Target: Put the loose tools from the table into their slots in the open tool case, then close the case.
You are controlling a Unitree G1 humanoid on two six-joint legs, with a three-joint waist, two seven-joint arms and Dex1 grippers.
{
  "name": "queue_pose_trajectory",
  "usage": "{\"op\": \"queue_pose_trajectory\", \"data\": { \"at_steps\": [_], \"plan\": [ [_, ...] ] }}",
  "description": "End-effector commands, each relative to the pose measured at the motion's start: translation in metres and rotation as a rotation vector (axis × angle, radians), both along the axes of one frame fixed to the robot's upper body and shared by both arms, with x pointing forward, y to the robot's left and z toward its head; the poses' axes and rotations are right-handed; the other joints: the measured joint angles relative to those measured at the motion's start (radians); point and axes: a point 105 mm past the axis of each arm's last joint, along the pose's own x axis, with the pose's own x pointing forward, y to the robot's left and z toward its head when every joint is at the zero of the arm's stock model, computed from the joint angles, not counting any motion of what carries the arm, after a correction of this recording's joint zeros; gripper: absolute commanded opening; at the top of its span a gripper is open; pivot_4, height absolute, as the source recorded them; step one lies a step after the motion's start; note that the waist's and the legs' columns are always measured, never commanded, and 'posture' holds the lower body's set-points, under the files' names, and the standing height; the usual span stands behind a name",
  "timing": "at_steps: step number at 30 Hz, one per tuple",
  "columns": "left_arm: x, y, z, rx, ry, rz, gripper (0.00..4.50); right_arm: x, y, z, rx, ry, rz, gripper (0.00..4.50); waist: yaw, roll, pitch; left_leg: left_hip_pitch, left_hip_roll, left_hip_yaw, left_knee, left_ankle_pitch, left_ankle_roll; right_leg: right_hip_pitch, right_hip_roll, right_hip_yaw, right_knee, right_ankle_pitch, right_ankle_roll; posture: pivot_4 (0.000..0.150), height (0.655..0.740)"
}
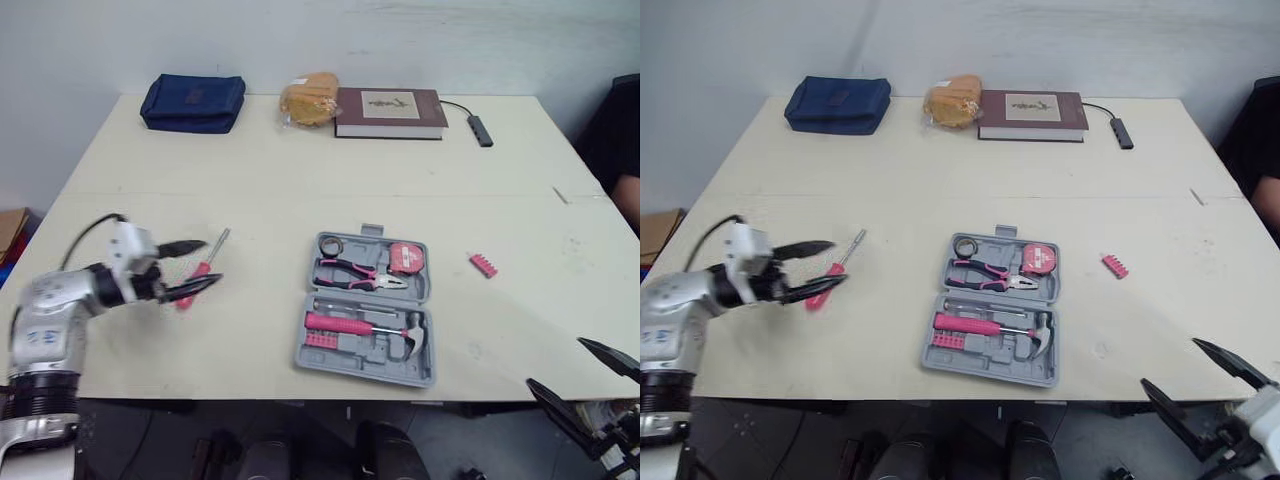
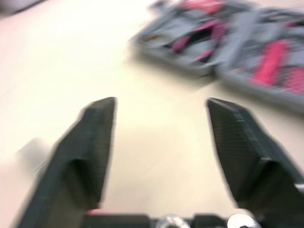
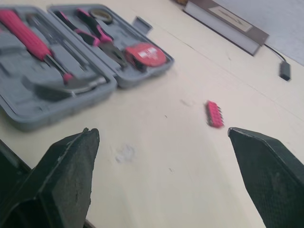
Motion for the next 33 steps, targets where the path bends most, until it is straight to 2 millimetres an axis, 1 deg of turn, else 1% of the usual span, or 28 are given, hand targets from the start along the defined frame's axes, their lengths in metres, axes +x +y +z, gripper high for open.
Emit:
{"op": "queue_pose_trajectory", "data": {
  "at_steps": [1, 2, 4, 6, 7, 8, 9, 11, 15, 16, 18, 22, 23, 25, 27, 29, 30, 31, 33],
  "plan": [
    [-0.011, 0.045, -0.007, 0.037, -0.034, 0.168, 4.48, -0.007, -0.028, 0.007, -0.002, -0.094, -0.147, 4.5, 0.001, 0.0, 0.0, 0.0, 0.0, 0.0, 0.0, -0.001, -0.002, 0.0, 0.0, 0.0, 0.0, 0.0, 0.0, 0.15, 0.74],
    [-0.019, 0.069, -0.015, 0.034, -0.036, 0.281, 4.48, -0.013, -0.043, 0.003, 0.011, -0.114, -0.236, 4.5, -0.001, 0.0, 0.0, 0.0, 0.0, 0.0, -0.001, -0.003, -0.004, 0.0, 0.0, 0.0, 0.0, 0.0, 0.0, 0.15, 0.74],
    [-0.03, 0.101, -0.023, 0.02, -0.035, 0.433, 4.48, -0.023, -0.062, -0.004, 0.029, -0.122, -0.339, 4.5, -0.005, 0.001, 0.0, 0.001, 0.001, 0.0, -0.003, -0.004, -0.006, -0.002, 0.0, 0.0, 0.0, -0.002, -0.003, 0.15, 0.74],
    [-0.042, 0.122, -0.033, 0.025, -0.004, 0.518, 4.48, -0.033, -0.075, -0.01, 0.04, -0.11, -0.404, 4.5, -0.011, 0.0, 0.0, 0.0, 0.002, 0.0, -0.003, -0.005, -0.006, -0.002, 0.001, -0.002, 0.0, -0.003, -0.004, 0.15, 0.74],
    [-0.046, 0.128, -0.036, 0.03, 0.005, 0.542, 4.48, -0.036, -0.08, -0.012, 0.04, -0.108, -0.425, 4.5, -0.012, 0.0, 0.001, 0.0, 0.003, 0.0, -0.004, -0.005, -0.005, -0.002, 0.001, -0.002, 0.0, -0.003, -0.005, 0.15, 0.74],
    [-0.052, 0.138, -0.039, 0.031, 0.011, 0.584, 4.48, -0.042, -0.089, -0.015, 0.039, -0.105, -0.47, 4.5, -0.012, 0.0, 0.001, 0.0, 0.003, 0.0, -0.004, -0.005, -0.005, -0.002, 0.001, -0.003, 0.0, -0.003, -0.005, 0.15, 0.74],
    [-0.057, 0.146, -0.04, 0.027, 0.012, 0.619, 4.48, -0.048, -0.097, -0.018, 0.044, -0.105, -0.511, 4.5, -0.012, 0.0, 0.001, 0.0, 0.003, 0.0, -0.004, -0.006, -0.007, -0.002, 0.001, -0.003, 0.0, -0.003, -0.005, 0.15, 0.74],
    [-0.061, 0.152, -0.041, 0.022, 0.008, 0.651, 4.48, -0.053, -0.105, -0.021, 0.048, -0.104, -0.555, 4.5, -0.012, 0.0, 0.001, 0.001, 0.003, 0.001, -0.003, -0.007, -0.007, -0.001, 0.0, -0.002, -0.001, -0.003, -0.005, 0.15, 0.74],
    [-0.052, 0.151, -0.038, -0.039, -0.023, 0.675, 4.48, -0.056, -0.117, -0.025, 0.064, -0.119, -0.619, 4.5, -0.014, 0.001, 0.001, 0.003, 0.003, 0.001, -0.004, -0.007, -0.007, -0.001, 0.0, -0.001, 0.001, -0.003, -0.005, 0.15, 0.74],
    [-0.046, 0.144, -0.038, -0.059, -0.031, 0.653, 4.48, -0.053, -0.118, -0.025, 0.073, -0.123, -0.619, 4.5, -0.014, 0.001, 0.001, 0.003, 0.003, 0.001, -0.004, -0.007, -0.007, -0.001, 0.0, -0.001, 0.002, -0.003, -0.005, 0.15, 0.74],
    [-0.032, 0.12, -0.035, -0.1, -0.05, 0.568, 4.48, -0.039, -0.116, -0.023, 0.109, -0.147, -0.594, 4.5, -0.015, 0.003, 0.001, 0.004, 0.003, 0.001, -0.004, -0.006, -0.008, -0.001, 0.0, 0.0, 0.003, -0.003, -0.005, 0.15, 0.74],
    [-0.012, 0.073, -0.019, -0.153, -0.091, 0.4, 4.48, -0.004, -0.097, -0.003, 0.139, -0.202, -0.477, 4.5, -0.015, 0.003, 0.001, 0.003, 0.003, 0.001, -0.003, -0.005, -0.01, -0.002, 0.0, 0.0, 0.005, -0.003, -0.006, 0.15, 0.74],
    [-0.009, 0.055, -0.014, -0.146, -0.096, 0.329, 4.48, 0.007, -0.089, 0.004, 0.156, -0.212, -0.437, 4.5, -0.016, 0.003, 0.001, 0.003, 0.003, 0.001, -0.003, -0.005, -0.01, -0.002, 0.0, 0.0, 0.005, -0.003, -0.006, 0.15, 0.74],
    [-0.009, 0.022, -0.01, -0.104, -0.091, 0.181, 4.48, 0.028, -0.076, 0.013, 0.177, -0.2, -0.375, 4.5, -0.018, 0.003, 0.001, 0.003, 0.003, 0.002, -0.003, -0.005, -0.011, -0.003, 0.0, 0.0, 0.006, -0.003, -0.006, 0.15, 0.74],
    [-0.01, 0.003, -0.007, -0.088, -0.08, 0.095, 4.48, 0.04, -0.07, 0.017, 0.188, -0.179, -0.355, 4.5, -0.02, 0.003, 0.001, 0.003, 0.003, 0.002, -0.003, -0.005, -0.011, -0.003, 0.0, 0.0, 0.006, -0.004, -0.006, 0.15, 0.74],
    [-0.007, -0.033, 0.009, -0.125, -0.11, -0.031, 4.48, 0.068, -0.061, 0.024, 0.231, -0.126, -0.313, 4.5, -0.019, 0.003, 0.001, 0.003, 0.004, 0.003, -0.003, -0.004, -0.011, -0.003, 0.001, 0.0, 0.006, -0.004, -0.006, 0.15, 0.74],
    [-0.007, -0.046, 0.014, -0.126, -0.119, -0.084, 4.48, 0.078, -0.057, 0.027, 0.251, -0.101, -0.303, 4.5, -0.017, 0.003, 0.001, 0.003, 0.003, 0.003, -0.003, -0.004, -0.01, -0.003, 0.001, 0.0, 0.006, -0.004, -0.006, 0.15, 0.74],
    [-0.007, -0.059, 0.018, -0.13, -0.126, -0.129, 4.48, 0.088, -0.053, 0.027, 0.255, -0.065, -0.289, 4.5, -0.016, 0.002, 0.002, 0.003, 0.003, 0.003, -0.002, -0.004, -0.009, -0.003, 0.001, 0.0, 0.007, -0.004, -0.006, 0.15, 0.74],
    [-0.008, -0.072, 0.022, -0.129, -0.118, -0.174, 4.48, 0.098, -0.048, 0.029, 0.269, -0.025, -0.258, 4.5, -0.013, 0.002, 0.002, 0.002, 0.003, 0.003, 0.0, -0.003, -0.008, -0.002, 0.0, 0.0, 0.007, -0.003, -0.005, 0.15, 0.74]
  ]
}}
